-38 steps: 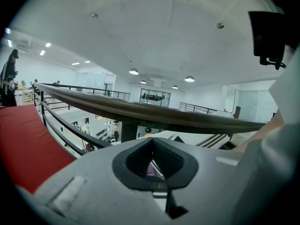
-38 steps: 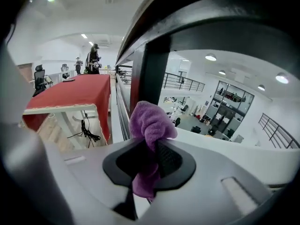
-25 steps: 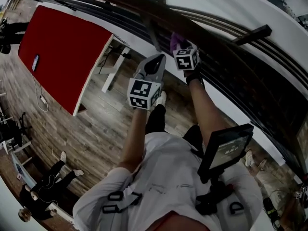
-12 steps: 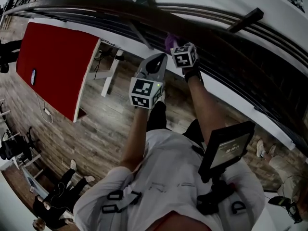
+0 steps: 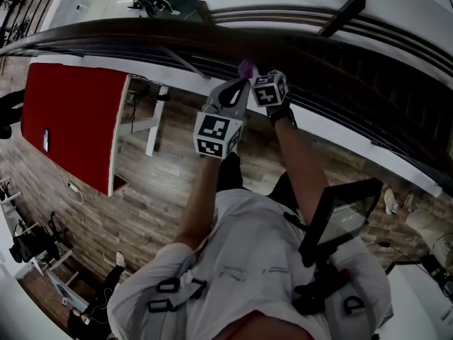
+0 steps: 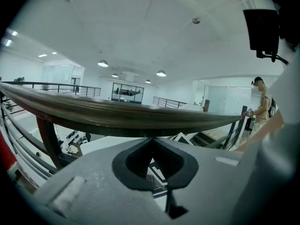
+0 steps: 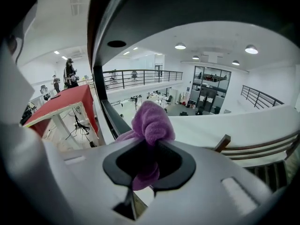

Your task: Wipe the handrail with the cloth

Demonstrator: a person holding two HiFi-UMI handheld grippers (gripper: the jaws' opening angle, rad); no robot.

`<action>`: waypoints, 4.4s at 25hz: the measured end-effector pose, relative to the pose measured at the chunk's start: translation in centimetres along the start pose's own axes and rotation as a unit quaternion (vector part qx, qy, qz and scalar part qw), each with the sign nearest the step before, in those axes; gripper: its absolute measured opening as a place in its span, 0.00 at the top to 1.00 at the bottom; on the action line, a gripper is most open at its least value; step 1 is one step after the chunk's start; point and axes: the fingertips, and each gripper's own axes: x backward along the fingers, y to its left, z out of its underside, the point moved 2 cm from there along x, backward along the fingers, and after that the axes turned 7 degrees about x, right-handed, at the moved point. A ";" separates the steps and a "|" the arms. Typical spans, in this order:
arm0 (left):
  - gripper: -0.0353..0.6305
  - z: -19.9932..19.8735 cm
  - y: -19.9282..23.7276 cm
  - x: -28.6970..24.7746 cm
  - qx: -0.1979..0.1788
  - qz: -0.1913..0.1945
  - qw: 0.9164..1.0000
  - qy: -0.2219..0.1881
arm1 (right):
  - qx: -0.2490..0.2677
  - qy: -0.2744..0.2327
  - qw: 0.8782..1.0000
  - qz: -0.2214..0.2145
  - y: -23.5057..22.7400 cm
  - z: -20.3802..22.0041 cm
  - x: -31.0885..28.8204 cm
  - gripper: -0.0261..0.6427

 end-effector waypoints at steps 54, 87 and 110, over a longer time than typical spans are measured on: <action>0.95 7.4 -34.1 -14.6 -0.102 0.279 0.948 0.117 | -0.212 0.043 0.945 0.244 -29.1 27.6 25.6 0.88; 0.95 18.8 -61.1 -23.8 -0.130 0.439 0.869 0.186 | -0.252 0.067 0.865 0.429 -54.7 50.2 48.6 0.88; 0.95 14.6 -42.5 -18.1 -0.118 0.306 0.929 0.170 | -0.200 0.035 0.905 0.374 -44.8 46.0 45.2 0.88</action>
